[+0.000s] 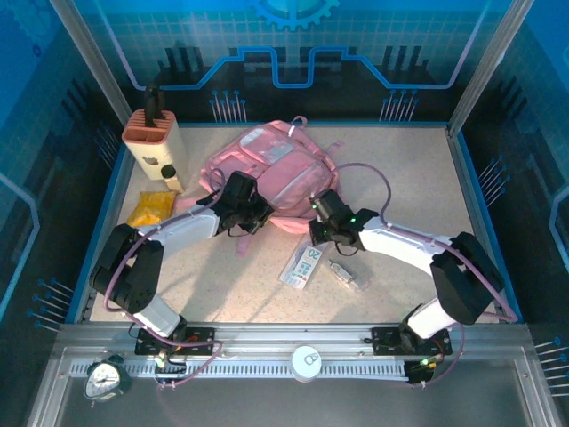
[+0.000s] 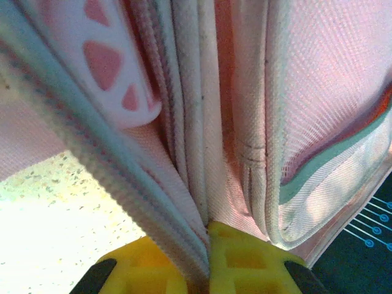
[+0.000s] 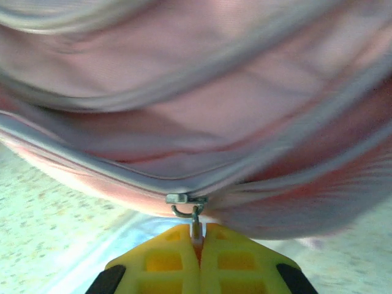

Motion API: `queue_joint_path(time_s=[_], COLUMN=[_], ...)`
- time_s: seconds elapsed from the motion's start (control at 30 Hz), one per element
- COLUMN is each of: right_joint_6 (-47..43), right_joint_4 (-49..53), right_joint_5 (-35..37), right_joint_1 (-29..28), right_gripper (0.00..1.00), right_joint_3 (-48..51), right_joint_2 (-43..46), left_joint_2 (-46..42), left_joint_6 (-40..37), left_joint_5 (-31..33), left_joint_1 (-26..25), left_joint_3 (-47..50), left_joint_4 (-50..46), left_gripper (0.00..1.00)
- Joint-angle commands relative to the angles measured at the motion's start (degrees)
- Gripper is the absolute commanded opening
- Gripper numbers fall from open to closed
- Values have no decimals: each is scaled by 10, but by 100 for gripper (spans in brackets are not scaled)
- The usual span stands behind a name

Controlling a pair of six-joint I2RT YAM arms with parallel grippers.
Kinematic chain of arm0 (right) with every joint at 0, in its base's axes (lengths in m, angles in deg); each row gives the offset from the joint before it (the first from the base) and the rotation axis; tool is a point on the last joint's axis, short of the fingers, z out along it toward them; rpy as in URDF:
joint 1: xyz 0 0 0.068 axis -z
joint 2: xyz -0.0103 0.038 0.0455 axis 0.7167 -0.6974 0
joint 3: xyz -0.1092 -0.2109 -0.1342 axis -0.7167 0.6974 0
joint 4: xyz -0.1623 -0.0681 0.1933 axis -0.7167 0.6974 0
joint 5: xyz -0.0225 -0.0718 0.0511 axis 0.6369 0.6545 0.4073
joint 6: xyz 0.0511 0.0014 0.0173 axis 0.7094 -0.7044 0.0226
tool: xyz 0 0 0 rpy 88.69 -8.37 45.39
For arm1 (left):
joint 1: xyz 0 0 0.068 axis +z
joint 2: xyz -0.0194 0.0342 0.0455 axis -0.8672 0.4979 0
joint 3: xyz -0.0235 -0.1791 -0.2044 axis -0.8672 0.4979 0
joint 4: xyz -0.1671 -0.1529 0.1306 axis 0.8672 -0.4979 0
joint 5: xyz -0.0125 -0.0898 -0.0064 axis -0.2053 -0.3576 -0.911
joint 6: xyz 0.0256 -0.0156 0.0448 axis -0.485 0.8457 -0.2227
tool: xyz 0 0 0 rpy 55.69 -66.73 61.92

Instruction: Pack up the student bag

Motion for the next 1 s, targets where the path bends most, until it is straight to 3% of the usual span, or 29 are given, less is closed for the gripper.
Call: queue_joint_path(time_s=[0.0, 0.17, 0.33, 0.53, 0.7, 0.8, 0.97], right_joint_6=[-34, -32, 19, 53, 42, 44, 41], right_joint_4=[79, 77, 28, -26, -14, -11, -1], right_joint_5=[6, -80, -150, -148, -124, -126, -121], right_joint_1=[31, -14, -77, -78, -94, -96, -101], right_gripper=[0, 0, 0, 0, 0, 0, 0], right_joint_3=[8, -10, -64, -102, -113, -110, -112], right_joint_2=[28, 40, -13, -90, -103, -107, -106], left_joint_2=[-22, 9, 42, 27, -52, -75, -29], left_joint_6=[-66, -125, -177, -200, -109, -36, 10], left_joint_5=[4, -23, -50, -63, -72, -55, -48], left_joint_1=[46, 86, 128, 143, 131, 83, 20], left_joint_3=[-56, -121, -160, -113, 30, 100, 77], left_joint_4=[-1, -37, -64, -75, -17, 51, 101], left_gripper=[0, 0, 1, 34, 53, 56, 57])
